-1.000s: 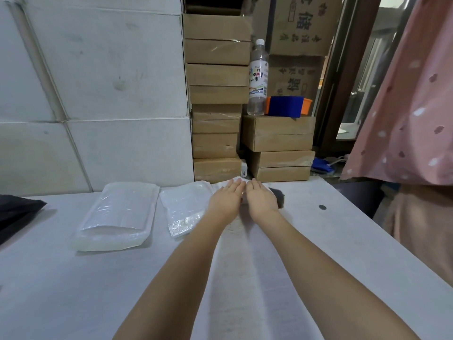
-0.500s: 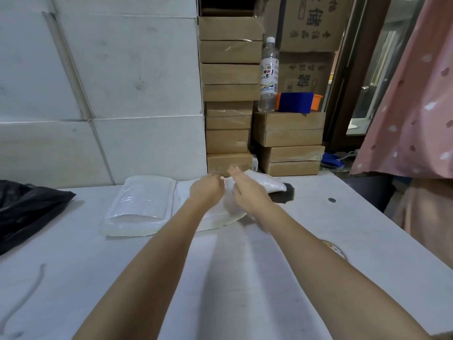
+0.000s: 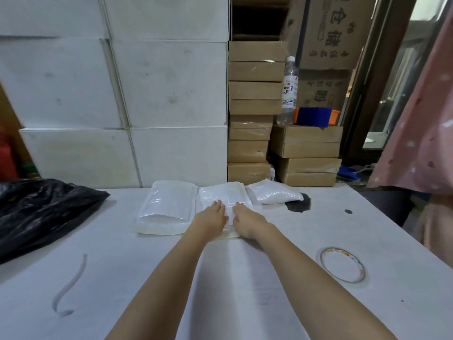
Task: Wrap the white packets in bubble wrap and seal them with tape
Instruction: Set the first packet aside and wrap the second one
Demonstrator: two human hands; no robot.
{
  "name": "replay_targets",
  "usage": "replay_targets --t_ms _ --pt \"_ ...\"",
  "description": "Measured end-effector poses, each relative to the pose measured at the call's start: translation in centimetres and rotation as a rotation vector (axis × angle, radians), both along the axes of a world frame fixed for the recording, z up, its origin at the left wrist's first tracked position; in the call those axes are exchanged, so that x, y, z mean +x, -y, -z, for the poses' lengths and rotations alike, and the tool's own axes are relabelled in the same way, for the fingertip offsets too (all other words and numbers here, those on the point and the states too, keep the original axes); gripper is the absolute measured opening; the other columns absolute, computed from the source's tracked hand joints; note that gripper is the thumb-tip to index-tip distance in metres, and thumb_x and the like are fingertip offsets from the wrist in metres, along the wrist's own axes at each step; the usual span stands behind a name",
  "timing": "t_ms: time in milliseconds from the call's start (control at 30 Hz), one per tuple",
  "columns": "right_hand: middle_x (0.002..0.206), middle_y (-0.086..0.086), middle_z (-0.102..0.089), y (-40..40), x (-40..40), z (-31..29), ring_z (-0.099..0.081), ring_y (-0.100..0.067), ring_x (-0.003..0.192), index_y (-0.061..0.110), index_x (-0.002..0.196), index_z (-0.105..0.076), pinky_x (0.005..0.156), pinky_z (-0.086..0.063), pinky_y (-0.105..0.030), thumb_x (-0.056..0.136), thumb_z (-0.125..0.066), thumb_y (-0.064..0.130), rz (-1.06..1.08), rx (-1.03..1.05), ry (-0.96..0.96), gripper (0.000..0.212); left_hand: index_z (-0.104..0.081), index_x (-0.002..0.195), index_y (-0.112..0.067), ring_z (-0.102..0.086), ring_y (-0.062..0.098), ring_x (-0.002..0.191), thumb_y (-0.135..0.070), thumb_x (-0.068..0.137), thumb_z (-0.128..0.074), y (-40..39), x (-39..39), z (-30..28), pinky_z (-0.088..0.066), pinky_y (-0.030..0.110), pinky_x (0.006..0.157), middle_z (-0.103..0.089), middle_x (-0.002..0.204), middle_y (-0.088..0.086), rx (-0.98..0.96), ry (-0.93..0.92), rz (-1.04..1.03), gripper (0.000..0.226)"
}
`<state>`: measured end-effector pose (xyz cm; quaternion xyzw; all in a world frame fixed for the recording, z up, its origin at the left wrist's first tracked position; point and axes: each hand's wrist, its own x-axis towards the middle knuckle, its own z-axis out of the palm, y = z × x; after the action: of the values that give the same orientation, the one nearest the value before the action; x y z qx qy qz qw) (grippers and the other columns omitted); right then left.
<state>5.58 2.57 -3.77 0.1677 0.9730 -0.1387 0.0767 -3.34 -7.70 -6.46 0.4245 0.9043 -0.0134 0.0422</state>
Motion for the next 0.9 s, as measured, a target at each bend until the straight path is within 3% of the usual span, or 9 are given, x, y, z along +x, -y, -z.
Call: replay_targets --t_ms 400,700,900 --pt "0.15 -0.007 -0.033 5.0 6.1 0.8 -0.038 -0.023 0.133 0.007 0.136 -0.041 0.101 -0.038 -0.037 0.098 -0.032 0.026 0.064 0.103 -0.116 0.044 -0.004 0.149 -0.004 0.002 0.018 0.147 -0.024 0.103 -0.02 5.6 5.3 -0.7 -0.007 0.031 0.12 0.003 0.159 0.009 0.033 0.089 0.114 0.052" --pt "0.137 -0.008 -0.044 11.1 13.4 1.3 -0.042 -0.025 0.123 0.006 0.128 -0.045 0.094 -0.037 -0.035 0.098 -0.031 0.027 0.007 0.209 -0.193 0.039 -0.02 0.149 -0.014 0.0 0.008 0.146 -0.026 0.103 -0.028 13.1 12.1 -1.6 -0.004 0.019 0.113 -0.004 0.159 -0.002 0.242 0.331 0.144 0.048" --pt "0.13 -0.006 -0.047 14.3 15.5 1.7 -0.044 -0.025 0.115 0.008 0.121 -0.05 0.089 -0.037 -0.033 0.096 -0.033 0.029 -0.033 0.209 -0.258 0.037 -0.017 0.15 -0.016 -0.002 0.007 0.146 -0.032 0.102 -0.031 17.0 15.0 -0.8 -0.004 0.017 0.113 -0.003 0.159 -0.004 0.264 0.274 0.097 0.053"
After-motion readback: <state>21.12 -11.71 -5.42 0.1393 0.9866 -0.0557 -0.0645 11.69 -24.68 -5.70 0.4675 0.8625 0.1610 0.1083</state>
